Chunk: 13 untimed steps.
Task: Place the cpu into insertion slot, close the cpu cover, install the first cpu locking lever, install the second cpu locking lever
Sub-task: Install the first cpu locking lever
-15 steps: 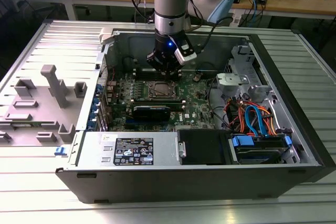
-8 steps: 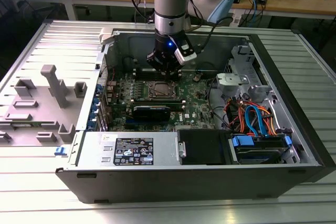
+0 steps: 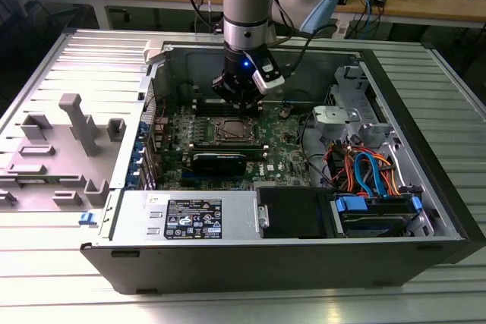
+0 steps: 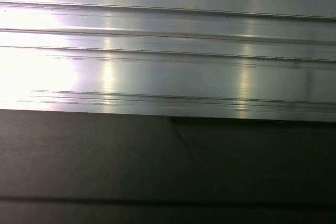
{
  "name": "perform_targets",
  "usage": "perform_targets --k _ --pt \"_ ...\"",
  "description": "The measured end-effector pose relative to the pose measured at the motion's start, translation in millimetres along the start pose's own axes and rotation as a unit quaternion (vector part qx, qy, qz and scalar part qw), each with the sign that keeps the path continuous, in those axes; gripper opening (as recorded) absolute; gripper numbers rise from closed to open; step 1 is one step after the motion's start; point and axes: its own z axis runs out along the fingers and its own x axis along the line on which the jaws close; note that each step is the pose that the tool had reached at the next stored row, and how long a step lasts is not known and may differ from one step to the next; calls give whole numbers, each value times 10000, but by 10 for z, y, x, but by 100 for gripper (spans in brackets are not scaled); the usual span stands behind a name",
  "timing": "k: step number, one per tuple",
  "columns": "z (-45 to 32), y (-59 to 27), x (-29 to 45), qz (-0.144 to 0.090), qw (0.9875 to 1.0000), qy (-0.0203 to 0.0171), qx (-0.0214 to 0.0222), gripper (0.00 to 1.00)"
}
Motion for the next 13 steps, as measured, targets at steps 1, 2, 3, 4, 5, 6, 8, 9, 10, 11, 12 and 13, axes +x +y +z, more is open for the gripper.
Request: perform_targets --k 1,2,3,4,5,6,8,9,10,11,12,13 --pt "0 0 0 0 10000 0 0 11" --pt "0 0 0 0 10000 0 0 11" --pt "-4 0 0 0 10000 -1 -1 11" --pt "-19 0 -1 0 10000 -2 -2 11" --pt "-29 0 -1 0 10000 -1 -1 11" --pt "-34 0 -1 0 10000 -1 0 11" --pt "-34 -1 -2 0 10000 -1 -1 11" --pt "-34 -1 -4 -1 10000 0 0 11" --pt "-34 -2 -9 0 10000 1 1 11" --pt "-33 -2 -16 0 10000 1 1 11" --pt "-32 -2 -23 0 10000 0 1 11" --pt "-31 -2 -27 0 10000 0 0 11"
